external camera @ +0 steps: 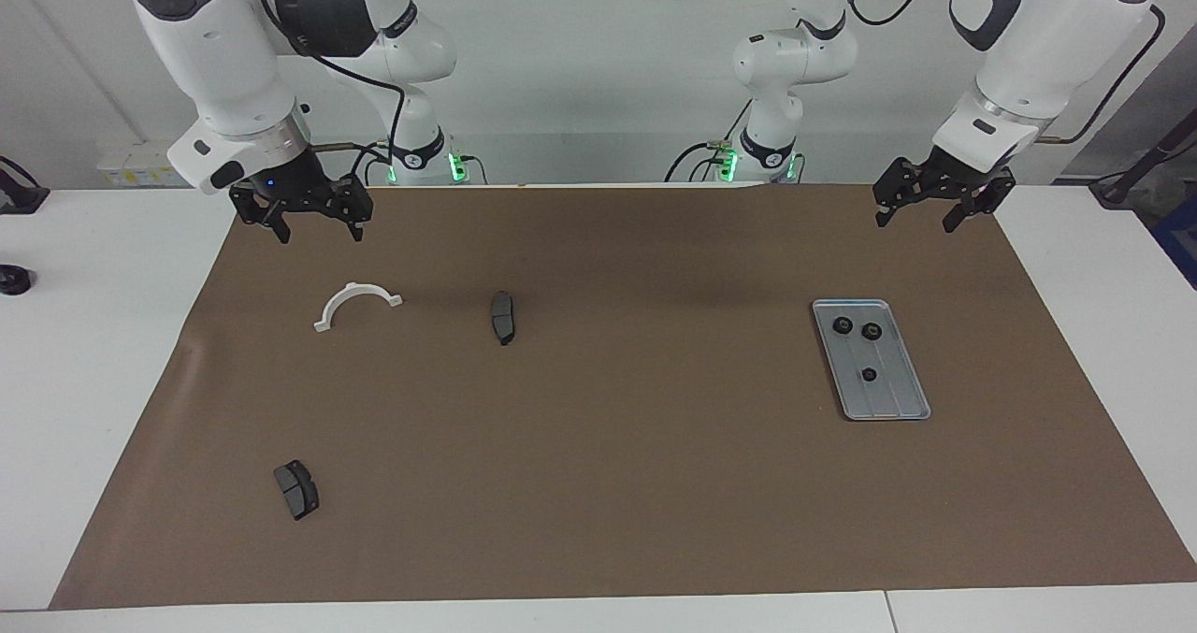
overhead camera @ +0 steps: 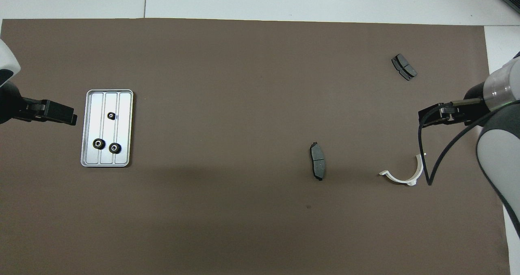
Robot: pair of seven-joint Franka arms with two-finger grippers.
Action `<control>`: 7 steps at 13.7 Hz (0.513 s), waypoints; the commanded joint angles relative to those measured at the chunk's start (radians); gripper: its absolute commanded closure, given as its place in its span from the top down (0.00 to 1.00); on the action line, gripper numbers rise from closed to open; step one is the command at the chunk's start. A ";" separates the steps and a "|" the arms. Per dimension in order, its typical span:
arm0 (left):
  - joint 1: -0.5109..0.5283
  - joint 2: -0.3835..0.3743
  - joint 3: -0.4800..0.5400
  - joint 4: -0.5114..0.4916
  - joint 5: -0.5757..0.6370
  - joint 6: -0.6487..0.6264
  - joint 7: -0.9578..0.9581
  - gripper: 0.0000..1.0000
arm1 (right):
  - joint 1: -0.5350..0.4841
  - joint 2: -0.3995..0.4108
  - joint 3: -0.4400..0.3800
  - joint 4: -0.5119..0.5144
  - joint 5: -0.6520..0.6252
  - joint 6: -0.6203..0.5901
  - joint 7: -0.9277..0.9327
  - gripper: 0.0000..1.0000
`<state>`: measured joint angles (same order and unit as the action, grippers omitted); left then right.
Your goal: Pick bearing gear from pile to tray
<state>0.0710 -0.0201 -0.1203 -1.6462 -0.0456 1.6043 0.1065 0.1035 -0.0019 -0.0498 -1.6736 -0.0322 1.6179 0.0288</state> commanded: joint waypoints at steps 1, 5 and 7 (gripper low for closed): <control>0.003 -0.037 0.002 -0.043 -0.016 0.022 0.001 1.00 | -0.007 -0.026 -0.001 -0.031 0.017 0.019 -0.030 1.00; 0.004 -0.038 0.004 -0.044 -0.016 0.023 -0.002 1.00 | -0.007 -0.026 0.001 -0.031 0.017 0.019 -0.030 1.00; 0.004 -0.038 0.004 -0.046 -0.016 0.022 -0.004 1.00 | -0.007 -0.026 -0.001 -0.031 0.017 0.019 -0.030 1.00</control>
<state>0.0710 -0.0236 -0.1201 -1.6485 -0.0456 1.6043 0.1065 0.1035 -0.0019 -0.0498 -1.6736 -0.0322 1.6179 0.0288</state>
